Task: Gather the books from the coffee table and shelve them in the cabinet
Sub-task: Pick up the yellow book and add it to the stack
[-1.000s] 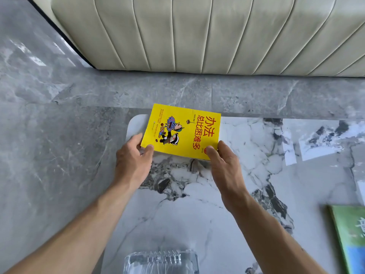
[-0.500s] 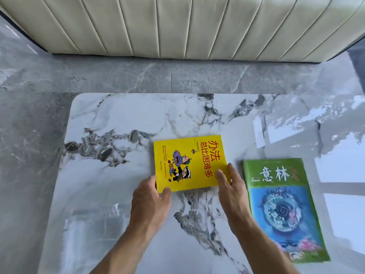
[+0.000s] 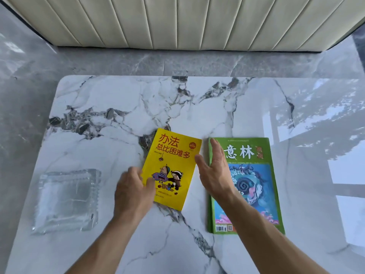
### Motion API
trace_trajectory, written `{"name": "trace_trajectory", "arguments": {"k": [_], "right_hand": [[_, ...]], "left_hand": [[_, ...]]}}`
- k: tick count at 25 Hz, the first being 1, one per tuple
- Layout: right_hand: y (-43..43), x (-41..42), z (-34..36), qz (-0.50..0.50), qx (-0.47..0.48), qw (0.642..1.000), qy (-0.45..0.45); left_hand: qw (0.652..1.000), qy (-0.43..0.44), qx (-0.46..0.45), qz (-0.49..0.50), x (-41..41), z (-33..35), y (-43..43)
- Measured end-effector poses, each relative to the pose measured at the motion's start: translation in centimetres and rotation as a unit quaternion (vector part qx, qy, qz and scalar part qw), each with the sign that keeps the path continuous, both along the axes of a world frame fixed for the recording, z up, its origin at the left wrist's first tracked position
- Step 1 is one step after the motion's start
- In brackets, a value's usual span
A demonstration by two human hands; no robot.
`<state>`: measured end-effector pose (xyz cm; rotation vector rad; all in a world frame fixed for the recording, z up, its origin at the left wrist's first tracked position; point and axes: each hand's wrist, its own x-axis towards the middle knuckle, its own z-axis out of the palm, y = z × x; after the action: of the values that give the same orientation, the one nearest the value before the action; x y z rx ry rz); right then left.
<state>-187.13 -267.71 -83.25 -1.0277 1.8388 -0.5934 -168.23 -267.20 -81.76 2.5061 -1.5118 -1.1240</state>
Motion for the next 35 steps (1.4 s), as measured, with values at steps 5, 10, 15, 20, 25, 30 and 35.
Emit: {"name": "trace_trajectory", "arguments": {"k": [5, 10, 15, 20, 25, 30, 35], "right_hand": [[2.5, 1.0, -0.5, -0.043, 0.043, 0.998, -0.003], [2.1, 2.5, -1.2, -0.087, 0.079, 0.993, -0.013], [2.0, 1.9, 0.2, -0.128, 0.068, 0.989, -0.037], [3.2, -1.7, 3.1, -0.185, -0.004, 0.979, -0.090], [6.6, -7.3, 2.8, -0.216, 0.003, 0.976, -0.018], [10.0, -11.2, 0.3, -0.225, 0.038, 0.973, 0.023], [11.9, -12.5, -1.2, -0.222, 0.073, 0.971, 0.056]], "left_hand": [[1.000, 0.011, 0.000, -0.018, -0.3, -1.3, -2.2], [0.995, 0.099, 0.003, 0.030, -0.4, -2.1, -1.6], [0.950, 0.293, -0.023, 0.110, -0.7, -1.0, -0.5], [0.872, 0.466, -0.042, 0.144, -3.5, 2.3, 0.5], [0.948, 0.296, -0.104, 0.054, -8.7, 0.2, 4.4], [0.969, 0.228, -0.094, -0.016, -11.6, -2.7, 8.1], [0.974, 0.191, -0.113, -0.043, -12.8, -4.3, 9.2]]}}
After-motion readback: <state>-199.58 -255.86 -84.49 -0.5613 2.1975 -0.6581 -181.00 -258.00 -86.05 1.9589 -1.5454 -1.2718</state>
